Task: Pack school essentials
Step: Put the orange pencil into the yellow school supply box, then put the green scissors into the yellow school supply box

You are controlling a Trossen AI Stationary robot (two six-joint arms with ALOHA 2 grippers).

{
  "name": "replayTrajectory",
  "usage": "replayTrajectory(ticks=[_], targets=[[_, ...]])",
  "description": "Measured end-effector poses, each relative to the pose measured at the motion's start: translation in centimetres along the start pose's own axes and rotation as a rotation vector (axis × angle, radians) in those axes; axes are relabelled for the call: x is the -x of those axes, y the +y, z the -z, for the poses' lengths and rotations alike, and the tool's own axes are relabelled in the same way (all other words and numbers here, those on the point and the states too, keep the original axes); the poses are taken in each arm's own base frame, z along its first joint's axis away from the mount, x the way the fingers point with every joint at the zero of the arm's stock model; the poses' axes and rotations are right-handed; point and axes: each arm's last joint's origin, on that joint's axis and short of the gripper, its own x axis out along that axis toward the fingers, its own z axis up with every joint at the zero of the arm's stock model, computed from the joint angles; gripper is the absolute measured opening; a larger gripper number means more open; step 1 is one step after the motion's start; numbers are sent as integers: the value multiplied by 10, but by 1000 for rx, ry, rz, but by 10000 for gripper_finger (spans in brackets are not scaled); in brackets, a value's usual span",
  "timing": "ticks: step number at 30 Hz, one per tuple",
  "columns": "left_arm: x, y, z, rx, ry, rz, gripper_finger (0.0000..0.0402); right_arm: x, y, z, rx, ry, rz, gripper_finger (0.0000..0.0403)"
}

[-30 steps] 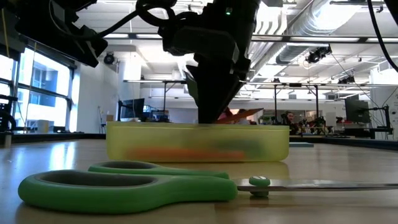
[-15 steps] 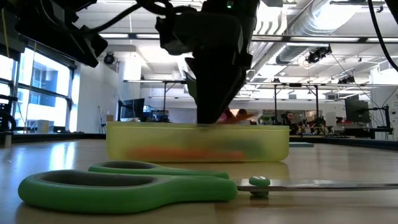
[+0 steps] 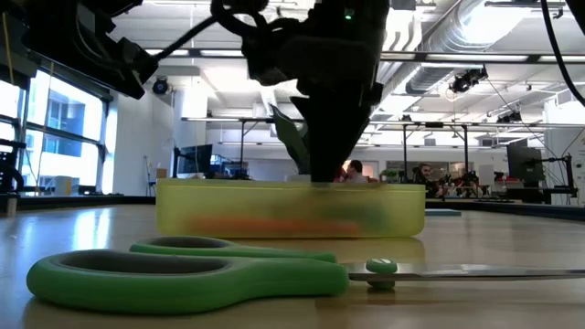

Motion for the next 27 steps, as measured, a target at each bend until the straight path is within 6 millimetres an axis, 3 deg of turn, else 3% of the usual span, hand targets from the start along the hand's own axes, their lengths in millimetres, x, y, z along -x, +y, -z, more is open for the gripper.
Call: replayTrajectory(ticks=[14, 22, 27], targets=[[0, 0, 0, 0, 0, 0, 120, 3, -1, 4, 6, 50, 3, 103], [0, 0, 0, -3, 0, 0, 120, 35, 11, -2, 41, 3, 0, 103], [0, 0, 0, 4, 1, 0, 120, 53, 22, 4, 124, -18, 52, 103]])
